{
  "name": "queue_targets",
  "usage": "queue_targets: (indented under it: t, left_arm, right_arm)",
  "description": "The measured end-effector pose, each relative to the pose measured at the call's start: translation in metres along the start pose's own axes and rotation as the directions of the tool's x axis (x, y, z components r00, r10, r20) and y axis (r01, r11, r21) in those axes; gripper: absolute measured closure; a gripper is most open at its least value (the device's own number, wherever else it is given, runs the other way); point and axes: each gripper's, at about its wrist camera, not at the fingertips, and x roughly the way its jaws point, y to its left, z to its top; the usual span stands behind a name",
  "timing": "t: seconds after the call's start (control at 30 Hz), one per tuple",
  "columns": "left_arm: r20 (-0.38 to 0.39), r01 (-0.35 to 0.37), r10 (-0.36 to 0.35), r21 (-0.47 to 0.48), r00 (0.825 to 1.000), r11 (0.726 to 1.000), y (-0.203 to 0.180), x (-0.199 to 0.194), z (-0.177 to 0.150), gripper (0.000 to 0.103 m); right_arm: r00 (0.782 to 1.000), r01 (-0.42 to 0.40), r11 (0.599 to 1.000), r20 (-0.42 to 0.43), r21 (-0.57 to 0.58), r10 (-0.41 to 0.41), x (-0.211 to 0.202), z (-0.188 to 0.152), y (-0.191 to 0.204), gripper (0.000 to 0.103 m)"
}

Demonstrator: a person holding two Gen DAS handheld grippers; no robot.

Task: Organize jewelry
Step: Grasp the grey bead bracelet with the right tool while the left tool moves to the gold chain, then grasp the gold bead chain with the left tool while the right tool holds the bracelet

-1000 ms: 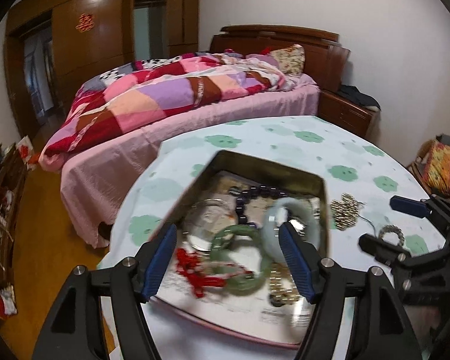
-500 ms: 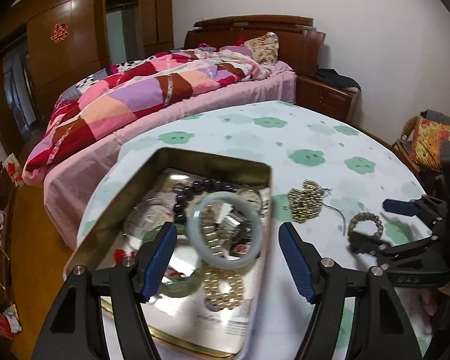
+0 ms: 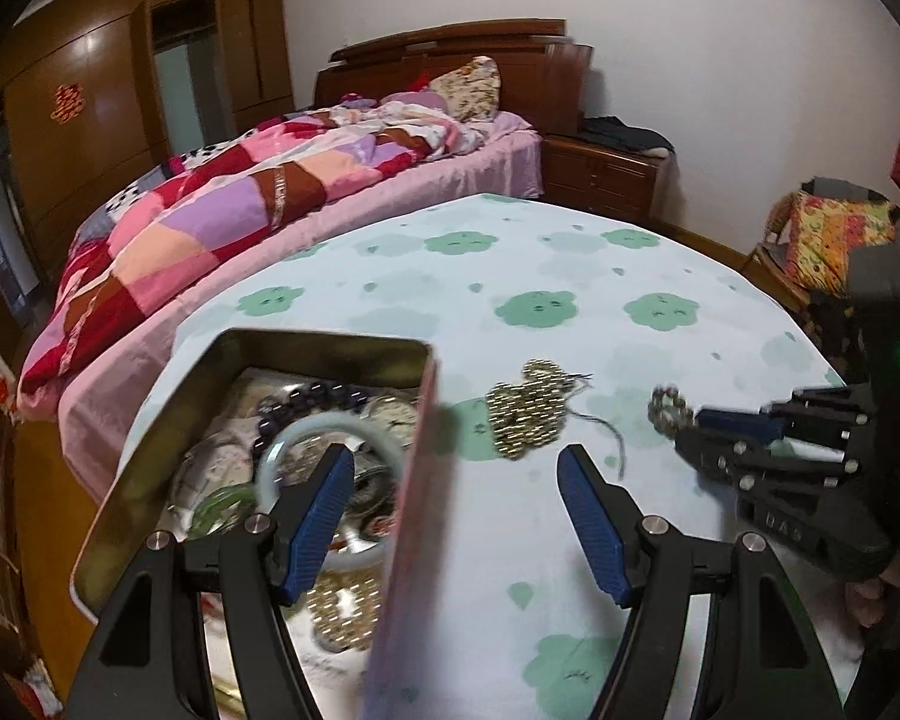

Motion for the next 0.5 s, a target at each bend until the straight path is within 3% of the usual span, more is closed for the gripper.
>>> queue_targets:
  t: [0.13,0.3,0.5]
  left_arm:
    - [-0.002,0.028,-0.028,0.044,1.0,0.999,-0.018,0.007,0.006,0.033]
    - [-0.035,0.057,-0.054,0.071,0.998,0.996,-0.036,0.027,0.013,0.033]
    - [-0.095,0.059,-0.05,0.09,0.994,0.994,-0.047,0.059,0.019,0.056]
  right_arm:
    - [0.997,0.058,0.997,0.051,0.049,-0.061,-0.008,0.004,-0.019,0.085]
    - [0.997,0.045,0.99,0.051,0.131,-0.052,-0.006,0.008,-0.039,0.085]
    - [0.997,0.037,0.99,0.066,0.137,-0.047,-0.009,0.008,-0.04,0.085]
